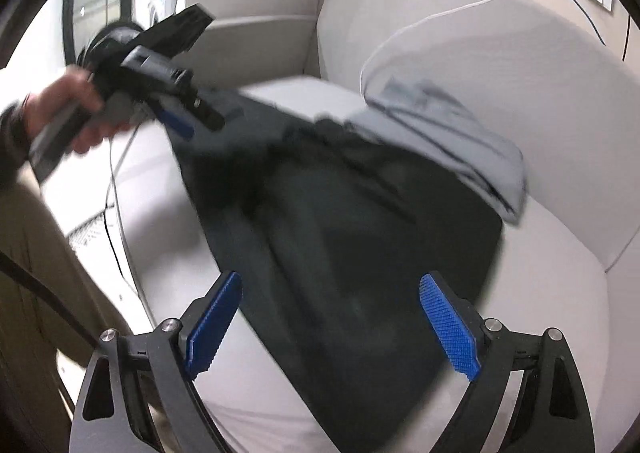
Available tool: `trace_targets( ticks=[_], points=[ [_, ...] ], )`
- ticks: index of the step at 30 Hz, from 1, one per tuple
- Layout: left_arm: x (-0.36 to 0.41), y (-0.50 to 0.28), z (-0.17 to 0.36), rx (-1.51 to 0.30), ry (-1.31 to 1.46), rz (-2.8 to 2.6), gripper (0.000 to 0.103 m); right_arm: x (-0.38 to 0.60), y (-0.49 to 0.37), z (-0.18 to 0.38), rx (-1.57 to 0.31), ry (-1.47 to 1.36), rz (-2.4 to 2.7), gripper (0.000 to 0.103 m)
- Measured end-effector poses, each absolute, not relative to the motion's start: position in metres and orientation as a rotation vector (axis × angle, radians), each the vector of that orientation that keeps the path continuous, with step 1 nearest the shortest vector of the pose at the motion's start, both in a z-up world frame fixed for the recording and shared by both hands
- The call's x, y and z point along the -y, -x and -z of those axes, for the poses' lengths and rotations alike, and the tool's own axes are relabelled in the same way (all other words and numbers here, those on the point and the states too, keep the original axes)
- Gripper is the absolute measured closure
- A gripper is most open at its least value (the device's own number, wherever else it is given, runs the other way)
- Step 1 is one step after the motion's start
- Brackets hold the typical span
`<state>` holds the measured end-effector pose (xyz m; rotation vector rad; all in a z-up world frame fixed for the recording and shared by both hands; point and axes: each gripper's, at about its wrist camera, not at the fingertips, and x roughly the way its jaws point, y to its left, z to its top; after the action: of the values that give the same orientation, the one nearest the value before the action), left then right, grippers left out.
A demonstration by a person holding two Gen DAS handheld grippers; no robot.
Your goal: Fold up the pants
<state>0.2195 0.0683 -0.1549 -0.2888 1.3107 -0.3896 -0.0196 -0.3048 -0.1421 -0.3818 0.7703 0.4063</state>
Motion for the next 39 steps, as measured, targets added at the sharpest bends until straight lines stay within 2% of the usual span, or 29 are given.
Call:
trace_targets(
  ticks=[4,9,10,11,12,13,14,15,16,20,22,28,33,35,36,38,39],
  points=[
    [-0.054,-0.219,0.171,-1.354,0.314,0.430,0.004,0.328,0.033,0.167,-0.783,0.411,-0.398,0.011],
    [-0.033,-0.212,0.178,-1.352,0.201,0.443,0.005,0.338,0.033,0.187,-0.802,0.382,-0.422,0.024],
    [-0.032,-0.211,0.178,-1.347,0.207,0.454,0.011,0.339,0.034,0.190,-0.807,0.380,-0.432,0.026],
    [-0.031,-0.210,0.178,-1.343,0.222,0.470,0.029,0.339,0.035,0.191,-0.807,0.385,-0.433,0.035],
    [-0.030,-0.210,0.178,-1.342,0.237,0.487,0.042,0.340,0.035,0.193,-0.804,0.384,-0.440,0.050],
    [-0.029,-0.210,0.179,-1.348,0.252,0.507,0.060,0.340,0.038,0.193,-0.804,0.382,-0.448,0.057],
    [-0.028,-0.210,0.180,-1.356,0.252,0.504,0.064,0.340,0.039,0.194,-0.803,0.385,-0.448,0.065],
    [-0.027,-0.209,0.181,-1.356,0.248,0.498,0.066,0.341,0.041,0.195,-0.796,0.391,-0.443,0.068],
    [-0.026,-0.210,0.181,-1.356,0.258,0.502,0.068,0.342,0.043,0.196,-0.790,0.394,-0.441,0.069],
    [-0.039,-0.212,0.178,-1.354,0.404,0.543,0.090,0.346,0.046,0.195,-0.783,0.398,-0.413,0.076],
    [-0.045,-0.208,0.170,-1.334,0.490,0.585,0.095,0.350,0.049,0.195,-0.780,0.398,-0.399,0.077],
    [-0.041,-0.206,0.179,-1.393,0.415,0.494,0.095,0.360,0.059,0.208,-0.799,0.385,-0.393,0.078],
    [-0.027,-0.203,0.184,-1.404,0.319,0.429,0.091,0.367,0.058,0.208,-0.804,0.342,-0.401,0.078],
    [-0.022,-0.201,0.181,-1.399,0.289,0.406,0.081,0.367,0.057,0.207,-0.813,0.341,-0.398,0.076],
    [-0.021,-0.201,0.178,-1.403,0.275,0.391,0.075,0.368,0.056,0.205,-0.825,0.333,-0.395,0.070],
    [-0.017,-0.204,0.160,-1.359,0.261,0.359,0.052,0.369,0.056,0.198,-0.853,0.318,-0.391,0.056],
    [-0.017,-0.208,0.147,-1.321,0.261,0.360,0.047,0.372,0.058,0.188,-0.839,0.278,-0.397,0.053]
  ],
)
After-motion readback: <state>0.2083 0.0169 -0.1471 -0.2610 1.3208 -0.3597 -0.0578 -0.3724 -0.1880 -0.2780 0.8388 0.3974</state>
